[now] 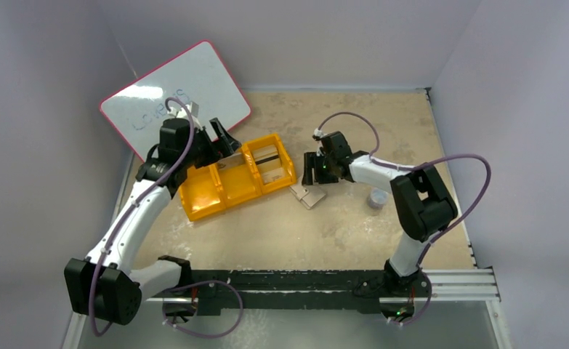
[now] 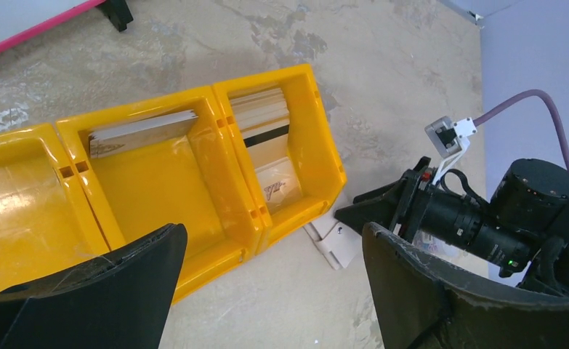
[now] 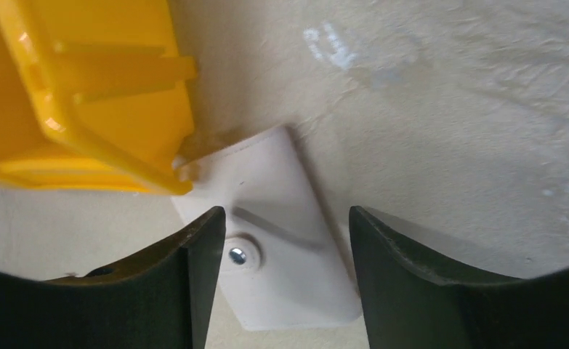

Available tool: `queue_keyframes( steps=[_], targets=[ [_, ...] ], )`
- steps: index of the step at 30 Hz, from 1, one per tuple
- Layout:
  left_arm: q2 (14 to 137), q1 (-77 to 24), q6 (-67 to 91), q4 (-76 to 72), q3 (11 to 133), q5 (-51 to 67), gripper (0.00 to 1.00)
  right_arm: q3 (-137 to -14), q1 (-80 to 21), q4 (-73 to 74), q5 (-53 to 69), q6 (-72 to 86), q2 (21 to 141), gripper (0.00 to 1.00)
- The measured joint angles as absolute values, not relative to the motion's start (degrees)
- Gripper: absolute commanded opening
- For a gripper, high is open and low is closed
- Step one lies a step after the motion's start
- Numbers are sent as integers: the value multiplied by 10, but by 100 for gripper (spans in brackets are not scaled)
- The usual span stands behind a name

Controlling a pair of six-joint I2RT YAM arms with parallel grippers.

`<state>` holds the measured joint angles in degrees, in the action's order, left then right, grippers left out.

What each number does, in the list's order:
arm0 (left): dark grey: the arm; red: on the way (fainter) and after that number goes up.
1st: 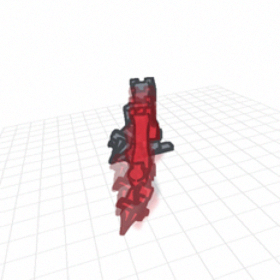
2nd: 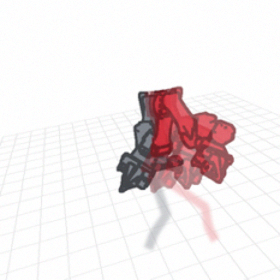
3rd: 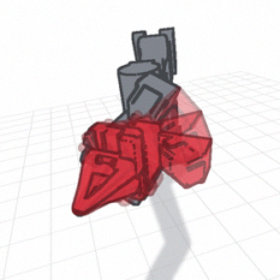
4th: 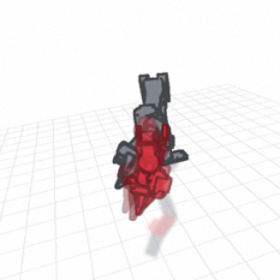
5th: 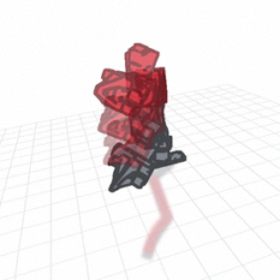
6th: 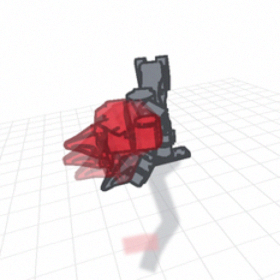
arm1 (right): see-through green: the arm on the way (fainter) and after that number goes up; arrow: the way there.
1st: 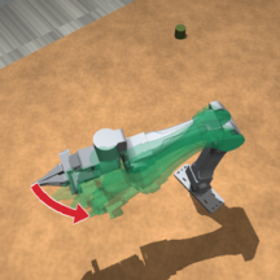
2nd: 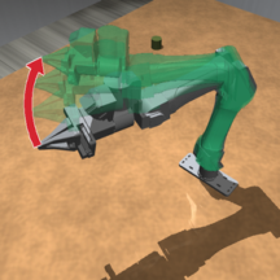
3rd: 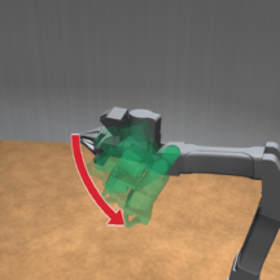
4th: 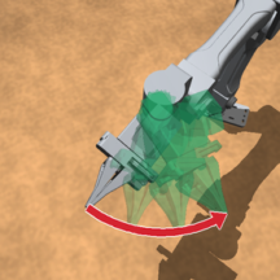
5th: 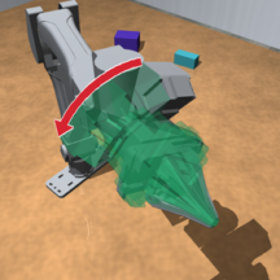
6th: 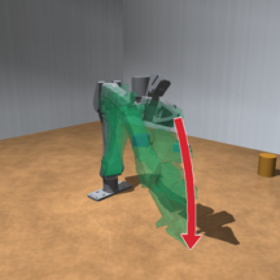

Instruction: Take the credit cards out of the card holder

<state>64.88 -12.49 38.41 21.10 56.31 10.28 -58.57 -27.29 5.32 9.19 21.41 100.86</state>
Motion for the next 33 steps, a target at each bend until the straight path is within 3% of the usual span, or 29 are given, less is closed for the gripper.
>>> queue_keyframes(
  steps=[3,9,16,23,29,33],
  targets=[
    [637,-125,384,215,558,100,91,-582,-295,52,86,200,1002,41],
    [627,-125,384,221,543,98,89,-522,-340,58,81,212,957,24],
    [621,-169,387,206,505,98,82,-415,-344,49,127,271,860,28],
    [622,-303,415,198,457,41,73,-327,-357,6,176,346,749,44],
    [635,-425,460,166,426,-43,72,-314,-357,0,140,384,688,50],
    [687,-488,490,133,421,-94,72,-314,-357,8,79,417,679,49]
  ],
)
